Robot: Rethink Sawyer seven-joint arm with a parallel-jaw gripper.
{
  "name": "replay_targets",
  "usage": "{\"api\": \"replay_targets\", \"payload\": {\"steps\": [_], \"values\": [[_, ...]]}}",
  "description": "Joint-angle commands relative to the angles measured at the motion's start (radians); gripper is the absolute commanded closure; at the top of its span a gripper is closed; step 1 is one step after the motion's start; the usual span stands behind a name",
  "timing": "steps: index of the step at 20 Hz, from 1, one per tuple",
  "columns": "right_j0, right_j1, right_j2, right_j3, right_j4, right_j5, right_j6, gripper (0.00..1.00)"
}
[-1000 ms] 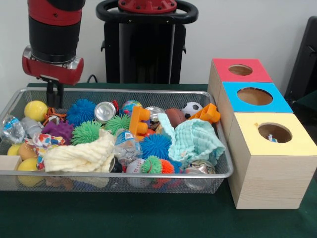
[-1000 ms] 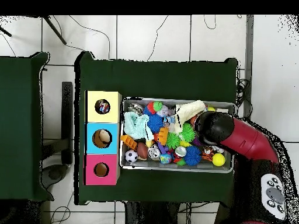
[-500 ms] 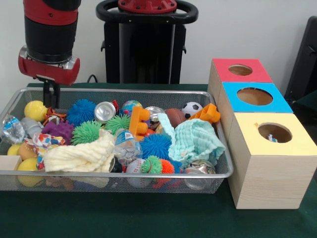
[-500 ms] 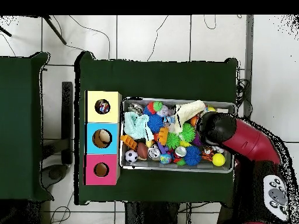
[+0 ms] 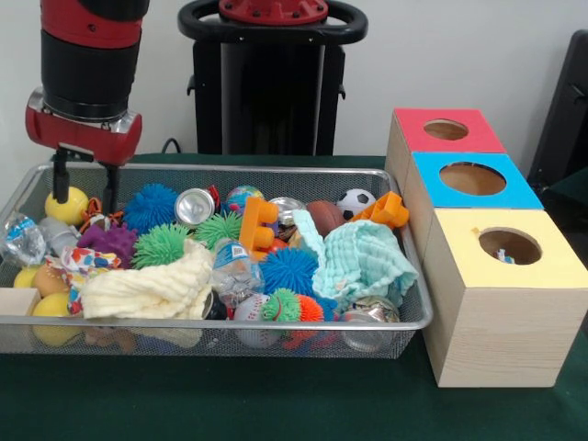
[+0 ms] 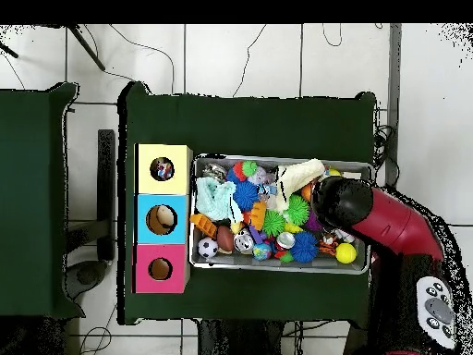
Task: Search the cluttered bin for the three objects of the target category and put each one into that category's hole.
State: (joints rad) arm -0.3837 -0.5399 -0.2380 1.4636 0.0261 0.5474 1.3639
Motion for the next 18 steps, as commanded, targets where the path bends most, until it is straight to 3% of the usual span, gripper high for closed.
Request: {"api": "replay_targets", "payload": {"steps": [1,11,18], "values": [[-0.022,0.041,0.113,0.092,-0.067,-0.044,0.05,0.0],[-0.014,0.055,0.096,0.085,-0.06,-0.021,0.068,0.0],[-0.035,0.062,0.109,0.106,-0.067,-0.067,0.06,0.0]]}}
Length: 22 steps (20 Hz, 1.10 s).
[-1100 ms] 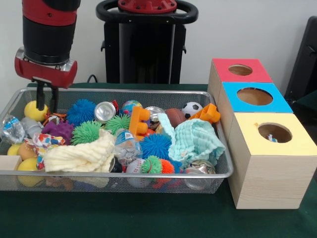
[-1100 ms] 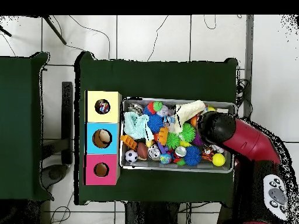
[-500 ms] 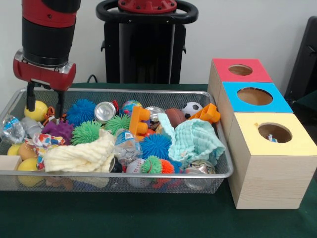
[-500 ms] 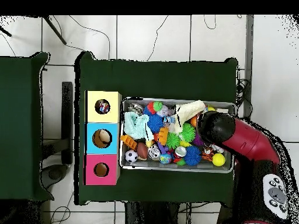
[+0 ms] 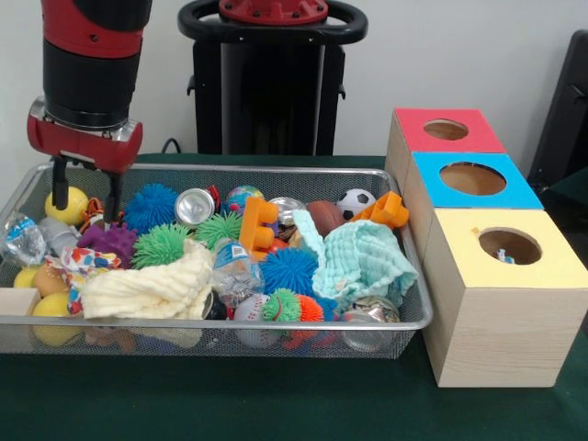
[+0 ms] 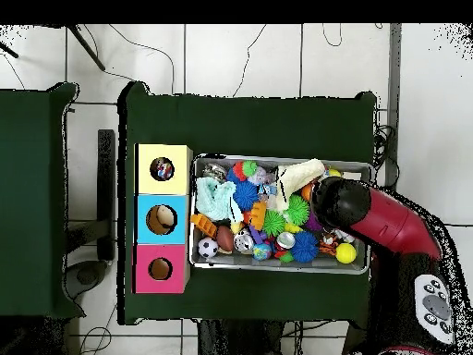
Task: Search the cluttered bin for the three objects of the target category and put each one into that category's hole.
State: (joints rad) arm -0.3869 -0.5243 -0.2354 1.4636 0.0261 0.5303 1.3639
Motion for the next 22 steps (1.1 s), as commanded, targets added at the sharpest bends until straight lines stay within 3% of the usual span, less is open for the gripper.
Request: {"api": "replay_targets", "payload": {"steps": [1,11,20,22], "values": [[-0.038,0.044,0.111,0.11,-0.067,-0.056,0.056,0.0],[-0.123,0.044,0.184,0.193,-0.105,-0.223,0.05,0.0],[-0.103,0.056,0.173,0.189,-0.134,-0.277,0.103,0.0],[-0.084,0.065,0.151,0.186,-0.1,-0.247,0.153,0.0]]}}
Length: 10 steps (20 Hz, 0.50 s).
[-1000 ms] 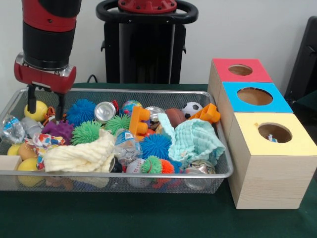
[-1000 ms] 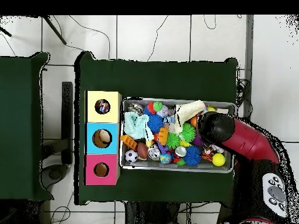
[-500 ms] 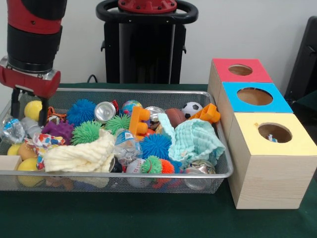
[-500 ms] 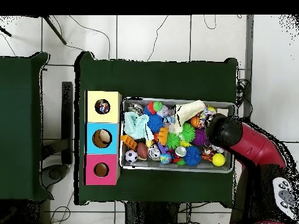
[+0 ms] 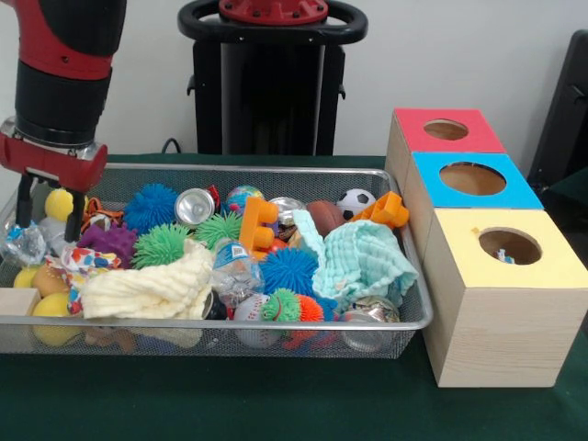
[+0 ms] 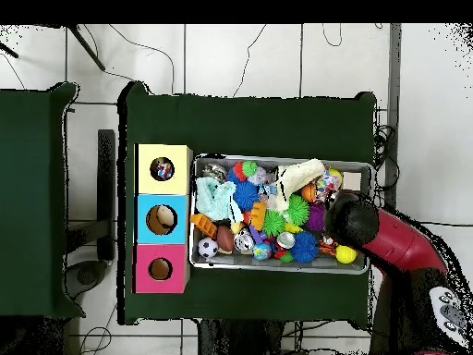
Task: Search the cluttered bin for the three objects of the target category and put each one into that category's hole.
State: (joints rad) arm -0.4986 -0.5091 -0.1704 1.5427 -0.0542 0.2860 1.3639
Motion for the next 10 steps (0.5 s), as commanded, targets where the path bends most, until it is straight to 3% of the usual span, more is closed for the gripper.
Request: {"api": "replay_targets", "payload": {"steps": [1,10], "values": [[0.022,0.05,0.092,0.102,-0.011,0.024,0.15,0.0],[-0.04,0.056,0.142,0.081,-0.007,0.081,0.089,0.0]]}}
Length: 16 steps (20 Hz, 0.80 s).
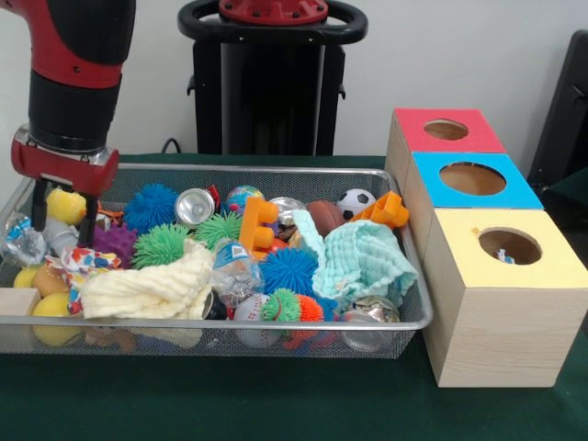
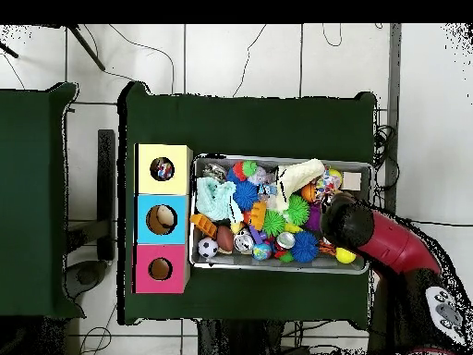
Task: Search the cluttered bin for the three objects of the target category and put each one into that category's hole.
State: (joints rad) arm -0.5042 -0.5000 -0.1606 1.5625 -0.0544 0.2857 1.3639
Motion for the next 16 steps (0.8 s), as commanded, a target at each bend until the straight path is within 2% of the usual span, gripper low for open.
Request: {"api": "replay_targets", "payload": {"steps": [1,5,12,16], "values": [[-0.036,0.051,0.133,0.053,-0.005,0.089,0.086,0.0],[-0.046,0.053,0.139,0.04,-0.01,0.103,0.075,0.0],[-0.013,0.066,0.113,0.033,-0.019,0.074,0.103,0.0],[-0.024,0.069,0.124,0.032,-0.033,0.075,0.078,0.0]]}}
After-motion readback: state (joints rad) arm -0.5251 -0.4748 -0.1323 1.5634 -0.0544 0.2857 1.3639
